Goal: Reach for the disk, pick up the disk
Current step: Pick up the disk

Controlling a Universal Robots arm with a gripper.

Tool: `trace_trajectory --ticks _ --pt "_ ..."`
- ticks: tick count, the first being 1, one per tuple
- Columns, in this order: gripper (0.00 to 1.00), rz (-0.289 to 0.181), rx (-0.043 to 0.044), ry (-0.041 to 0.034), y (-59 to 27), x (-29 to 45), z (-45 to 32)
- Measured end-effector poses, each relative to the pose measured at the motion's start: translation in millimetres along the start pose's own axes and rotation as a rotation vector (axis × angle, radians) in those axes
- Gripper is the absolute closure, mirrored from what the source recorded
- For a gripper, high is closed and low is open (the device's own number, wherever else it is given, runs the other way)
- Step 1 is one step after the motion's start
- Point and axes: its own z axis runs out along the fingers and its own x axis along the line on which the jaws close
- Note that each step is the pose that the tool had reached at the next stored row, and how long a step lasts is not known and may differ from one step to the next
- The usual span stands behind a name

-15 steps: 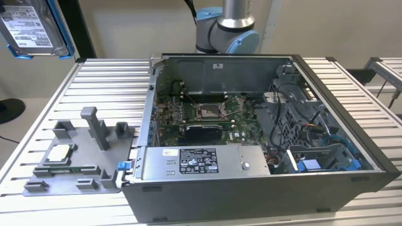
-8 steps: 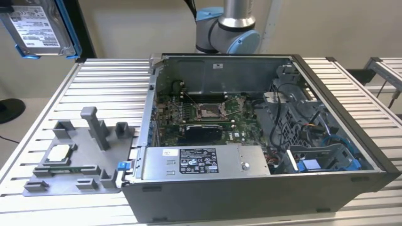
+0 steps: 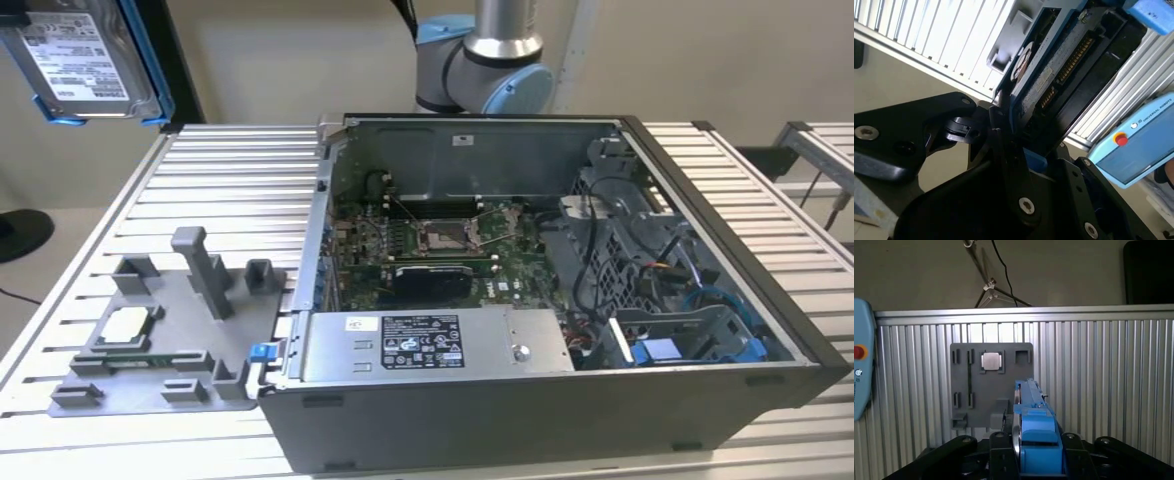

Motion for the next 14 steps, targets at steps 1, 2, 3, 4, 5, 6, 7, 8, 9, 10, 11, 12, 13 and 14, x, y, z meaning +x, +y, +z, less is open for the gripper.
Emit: trace_trajectory --ticks 1,2,3,4,5,6,7,8,9,10,11,12,13,14 --pt "1.00 0.000 0.0000 0.0000 -0.1 0.0 0.0" --pt "1.00 0.000 0.0000 0.0000 -0.1 0.0 0.0" --pt "1.00 0.000 0.0000 0.0000 -0.6 0.0 0.0" --pt "1.00 0.000 -0.0001 0.0001 -1.3 0.0 -0.1" --pt "1.00 0.000 -0.0001 0.0000 -2.2 0.0 -0.1" --pt "1.00 0.000 0.0000 0.0000 -3.6 -0.1 0.0" --pt "1.00 0.000 -0.0001 0.0001 -5.4 -0.2 -0.1" --pt "1.00 0.000 0.0000 0.0000 -7.6 -0.3 0.0" --pt "1.00 0.000 0.0000 0.0000 -9.9 -0.4 0.0" --pt "1.00 0.000 0.0000 0.0000 -12.2 -0.5 -0.1" --pt "1.00 0.000 0.0000 0.0000 -14.6 -0.6 0.0" --pt "1.00 0.000 0.0001 0.0000 -17.3 -0.7 0.0" --pt "1.00 0.000 -0.0001 0.0000 -20.0 -0.8 -0.1" --pt "1.00 0.000 0.0000 0.0000 -22.8 -0.9 -0.1"
